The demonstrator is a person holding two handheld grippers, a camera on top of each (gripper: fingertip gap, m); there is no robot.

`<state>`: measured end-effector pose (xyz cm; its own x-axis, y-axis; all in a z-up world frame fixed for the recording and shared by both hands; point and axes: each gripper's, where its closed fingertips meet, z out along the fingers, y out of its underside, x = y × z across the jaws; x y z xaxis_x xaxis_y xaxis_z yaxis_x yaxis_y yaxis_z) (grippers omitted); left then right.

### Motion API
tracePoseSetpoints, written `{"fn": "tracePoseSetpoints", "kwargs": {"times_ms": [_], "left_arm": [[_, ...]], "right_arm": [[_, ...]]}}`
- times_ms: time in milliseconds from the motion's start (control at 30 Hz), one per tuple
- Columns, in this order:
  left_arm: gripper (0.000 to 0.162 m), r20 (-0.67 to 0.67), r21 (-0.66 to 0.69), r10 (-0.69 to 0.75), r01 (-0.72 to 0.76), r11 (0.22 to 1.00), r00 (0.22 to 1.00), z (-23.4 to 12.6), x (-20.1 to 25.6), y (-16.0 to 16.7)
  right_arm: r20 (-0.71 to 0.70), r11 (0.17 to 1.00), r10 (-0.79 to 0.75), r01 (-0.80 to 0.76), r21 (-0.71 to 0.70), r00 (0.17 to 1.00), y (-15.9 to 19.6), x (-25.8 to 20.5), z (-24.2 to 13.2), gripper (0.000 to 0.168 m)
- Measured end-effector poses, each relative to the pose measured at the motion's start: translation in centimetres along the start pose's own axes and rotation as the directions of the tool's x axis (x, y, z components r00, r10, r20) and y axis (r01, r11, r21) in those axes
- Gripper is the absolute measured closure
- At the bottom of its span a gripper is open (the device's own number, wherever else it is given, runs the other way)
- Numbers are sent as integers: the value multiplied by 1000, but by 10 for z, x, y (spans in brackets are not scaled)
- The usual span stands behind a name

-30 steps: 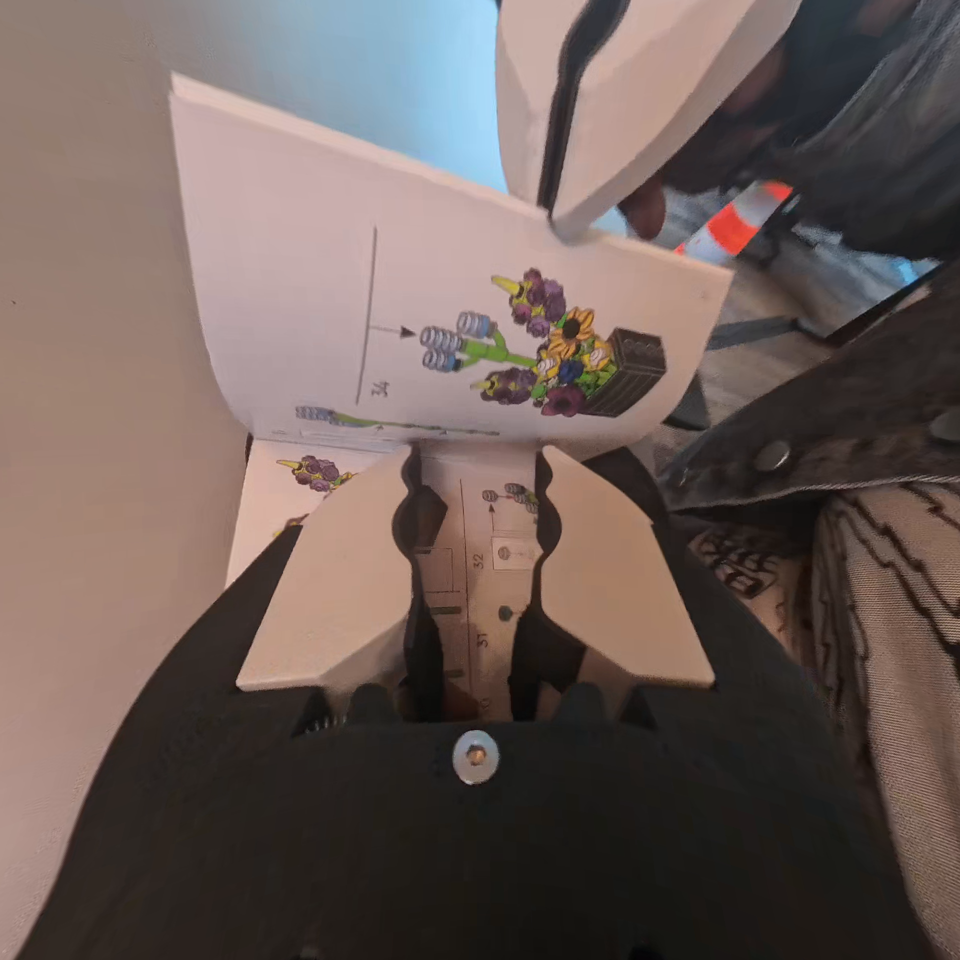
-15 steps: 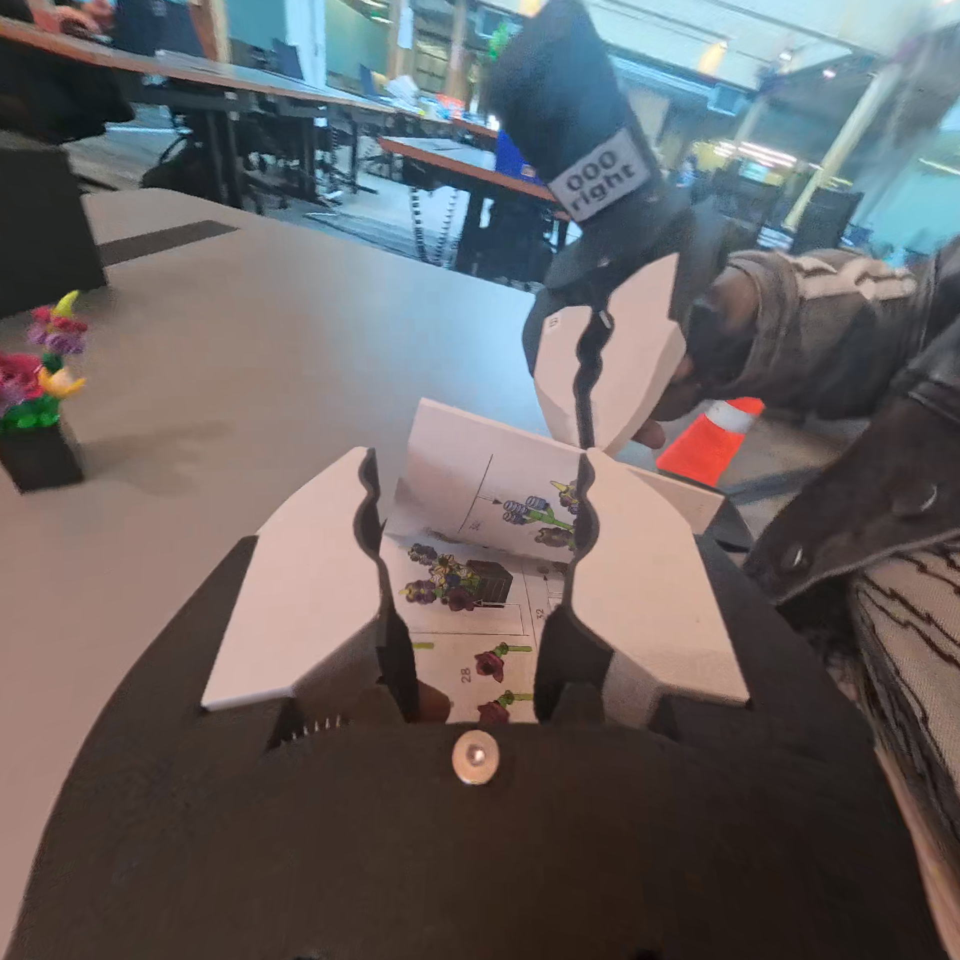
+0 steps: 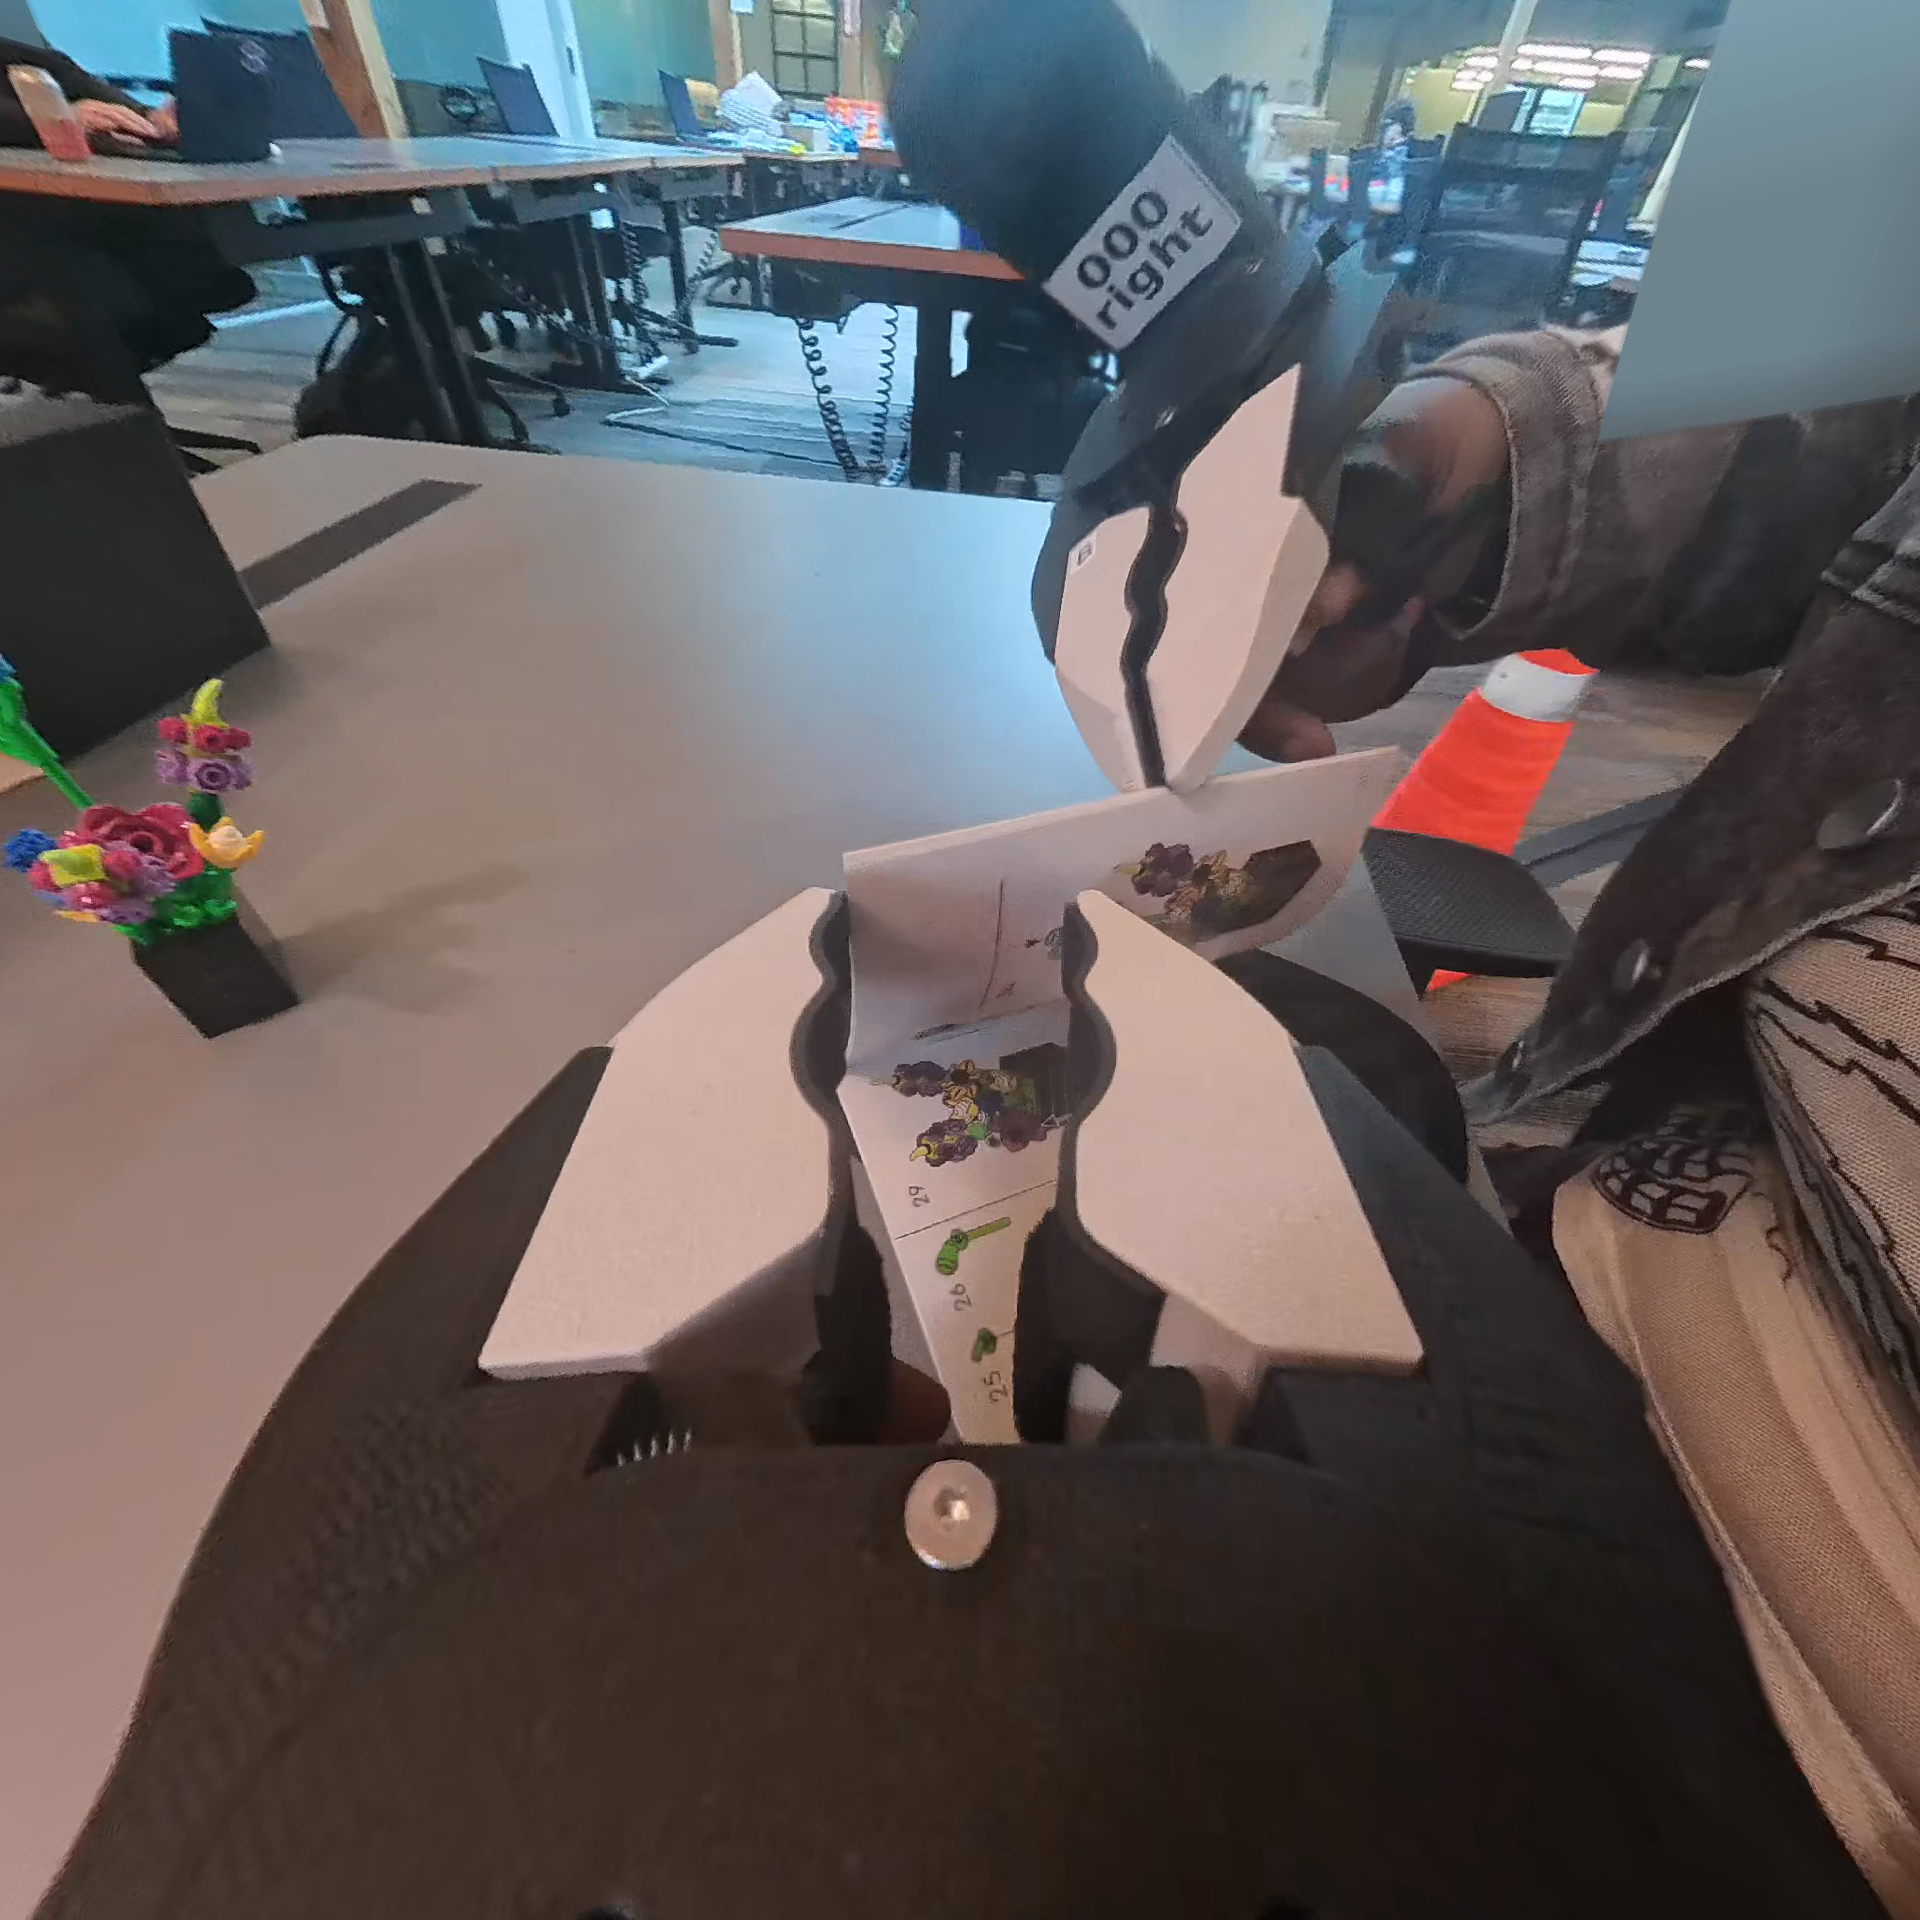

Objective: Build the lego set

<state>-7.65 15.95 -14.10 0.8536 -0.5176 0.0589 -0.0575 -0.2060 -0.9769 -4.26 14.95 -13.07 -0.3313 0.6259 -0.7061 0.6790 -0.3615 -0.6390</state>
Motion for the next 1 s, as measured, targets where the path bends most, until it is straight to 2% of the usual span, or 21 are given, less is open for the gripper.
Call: {"fn": "tracePoseSetpoints", "kwargs": {"times_ms": [200,400,667,867,933,967,1000], "left_arm": [[129,95,-45,108,-104,994,990,-8,-2,2],[136,130,-61,129,-121,991,983,-11,-1,2],[135,143,-168,174,-149,974,974,-6,-3,20],[129,167,-175,172,-143,974,971,-8,-5,21],[128,165,-168,168,-140,976,972,-8,-4,19],[128,165,-162,163,-137,977,973,-8,-4,18],[128,165,-160,159,-132,978,974,-7,-4,18]], "right_arm": [[-12,1000,1,-1,7,1000,0,0,2,167],[-58,999,25,-24,28,998,-1,9,-1,168],[-92,999,15,-12,33,996,-1,20,-4,168],[-125,991,-108,117,65,986,-16,19,-14,168],[-152,961,-269,275,18,951,-17,14,-18,143],[-212,936,-349,349,-37,913,-16,17,-20,120],[-265,902,-431,420,-99,863,-14,20,-22,104]]}}
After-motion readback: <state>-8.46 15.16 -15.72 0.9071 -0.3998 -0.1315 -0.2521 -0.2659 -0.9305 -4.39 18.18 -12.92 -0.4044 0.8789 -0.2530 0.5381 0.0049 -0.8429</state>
